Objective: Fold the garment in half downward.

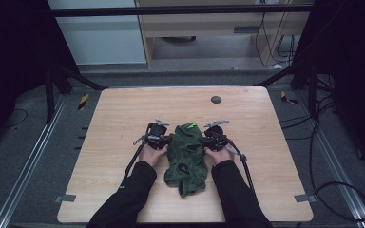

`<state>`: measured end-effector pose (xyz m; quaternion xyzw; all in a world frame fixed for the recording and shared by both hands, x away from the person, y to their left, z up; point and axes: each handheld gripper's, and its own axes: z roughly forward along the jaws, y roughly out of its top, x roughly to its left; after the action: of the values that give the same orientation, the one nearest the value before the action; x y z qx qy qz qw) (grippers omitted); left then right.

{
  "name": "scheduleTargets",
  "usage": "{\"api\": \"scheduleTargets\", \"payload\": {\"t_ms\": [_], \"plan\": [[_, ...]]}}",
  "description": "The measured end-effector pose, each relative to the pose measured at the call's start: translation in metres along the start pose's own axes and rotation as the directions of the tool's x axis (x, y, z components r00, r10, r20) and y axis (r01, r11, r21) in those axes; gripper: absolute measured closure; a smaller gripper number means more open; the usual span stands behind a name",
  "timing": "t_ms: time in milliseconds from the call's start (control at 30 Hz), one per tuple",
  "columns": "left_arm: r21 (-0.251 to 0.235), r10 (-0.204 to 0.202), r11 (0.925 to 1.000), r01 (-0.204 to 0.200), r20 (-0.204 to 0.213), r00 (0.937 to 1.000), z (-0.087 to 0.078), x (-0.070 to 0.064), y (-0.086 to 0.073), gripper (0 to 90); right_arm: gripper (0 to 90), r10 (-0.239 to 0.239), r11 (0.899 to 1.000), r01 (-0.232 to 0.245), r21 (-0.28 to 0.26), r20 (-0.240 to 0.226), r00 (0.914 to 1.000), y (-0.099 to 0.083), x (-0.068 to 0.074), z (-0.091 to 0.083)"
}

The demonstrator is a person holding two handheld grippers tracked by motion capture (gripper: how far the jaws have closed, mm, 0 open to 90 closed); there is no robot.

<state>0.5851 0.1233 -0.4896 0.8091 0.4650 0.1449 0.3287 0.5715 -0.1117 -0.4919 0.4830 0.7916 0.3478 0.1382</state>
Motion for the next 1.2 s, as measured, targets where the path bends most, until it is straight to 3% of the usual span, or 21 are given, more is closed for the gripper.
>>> {"api": "scheduleTargets", "payload": {"t_ms": [200,633,967,1200], "plan": [[-0.007,0.006,1.0000,-0.006,0.010,0.9999,-0.004,0.000,0.002,88.3,83.2,-0.004,1.000,0.004,-0.018,-0.010,0.9999,0.002,-0.001,-0.005],[-0.074,0.050,0.9961,-0.048,0.026,0.9984,-0.028,-0.006,0.010,88.8,83.5,-0.030,0.996,0.027,-0.085,-0.041,0.9987,0.011,0.001,-0.022],[-0.121,0.099,0.9881,-0.095,0.024,0.9948,-0.055,-0.015,0.013,88.9,83.3,-0.088,0.988,0.079,-0.136,-0.058,0.9945,0.014,0.009,-0.043],[-0.140,0.111,0.9848,-0.102,0.057,0.9922,-0.069,-0.017,0.009,88.8,83.3,-0.115,0.982,0.102,-0.161,-0.074,0.9906,0.012,0.014,-0.053]]}}
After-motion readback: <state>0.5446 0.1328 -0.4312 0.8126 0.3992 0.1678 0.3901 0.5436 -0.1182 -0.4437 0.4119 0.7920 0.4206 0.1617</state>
